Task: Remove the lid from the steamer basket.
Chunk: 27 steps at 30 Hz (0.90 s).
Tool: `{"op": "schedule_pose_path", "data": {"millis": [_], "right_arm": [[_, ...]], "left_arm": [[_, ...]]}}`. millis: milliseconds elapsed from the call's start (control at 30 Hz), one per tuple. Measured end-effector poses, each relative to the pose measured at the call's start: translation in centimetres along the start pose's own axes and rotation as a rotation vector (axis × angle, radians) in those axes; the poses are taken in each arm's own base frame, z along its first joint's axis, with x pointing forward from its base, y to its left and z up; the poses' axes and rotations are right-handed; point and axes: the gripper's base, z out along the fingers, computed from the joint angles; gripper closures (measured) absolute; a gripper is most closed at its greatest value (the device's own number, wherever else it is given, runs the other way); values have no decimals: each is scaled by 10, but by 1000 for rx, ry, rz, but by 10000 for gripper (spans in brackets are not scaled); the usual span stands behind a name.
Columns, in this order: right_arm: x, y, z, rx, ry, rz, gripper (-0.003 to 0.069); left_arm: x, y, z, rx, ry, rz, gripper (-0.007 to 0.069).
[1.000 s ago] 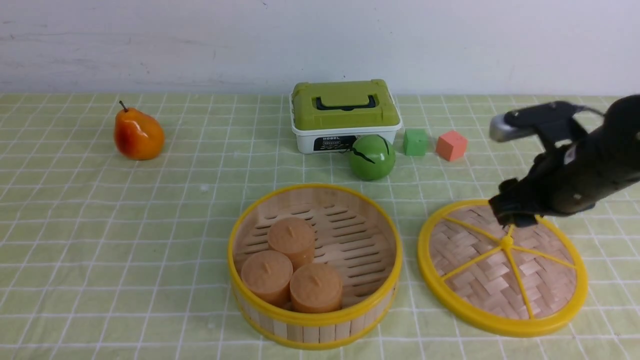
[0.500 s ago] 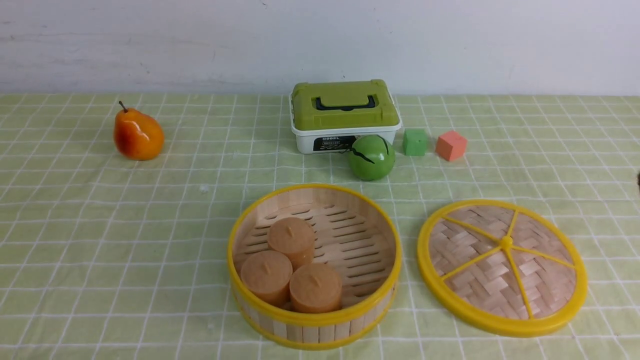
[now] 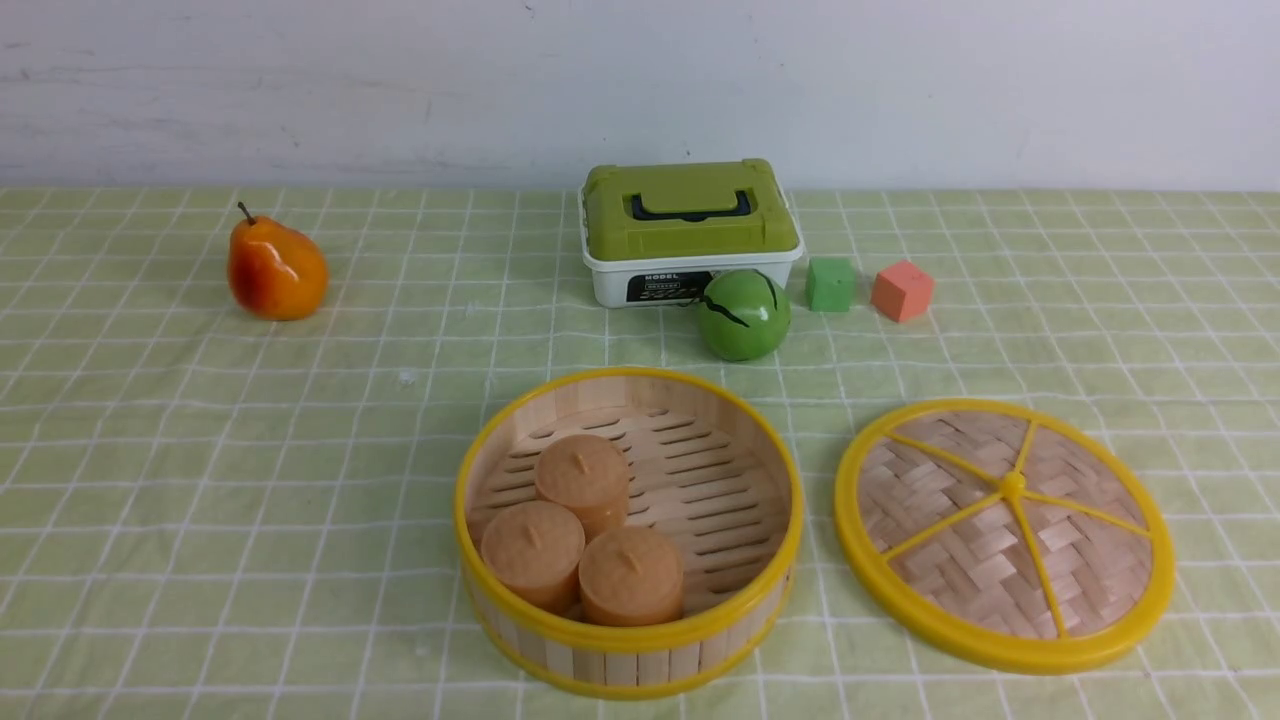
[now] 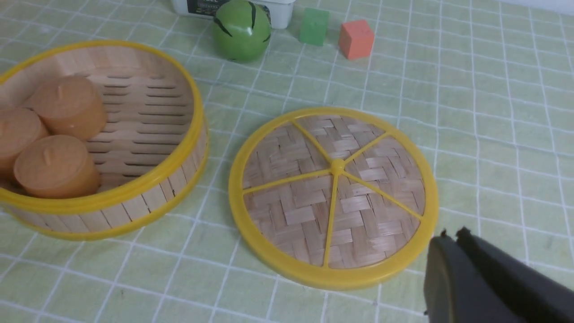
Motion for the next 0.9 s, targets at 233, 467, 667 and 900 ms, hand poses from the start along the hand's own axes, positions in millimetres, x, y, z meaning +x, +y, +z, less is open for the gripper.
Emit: {"op": "schedule_pose_path", "data": {"millis": [233,467,667,900], "right_arm": [[0,0,-1,0,-1,0,672],[5,-4,1,38,34,-39,665],[46,-1,18,7,-116,11,663],[126,-12,31,148,-342,81,651]], "left_arm": [[0,0,0,0,0,0,386],[0,0,0,0,0,0,386],[0,0,0,0,0,0,386],[0,0,0,0,0,0,386]]}}
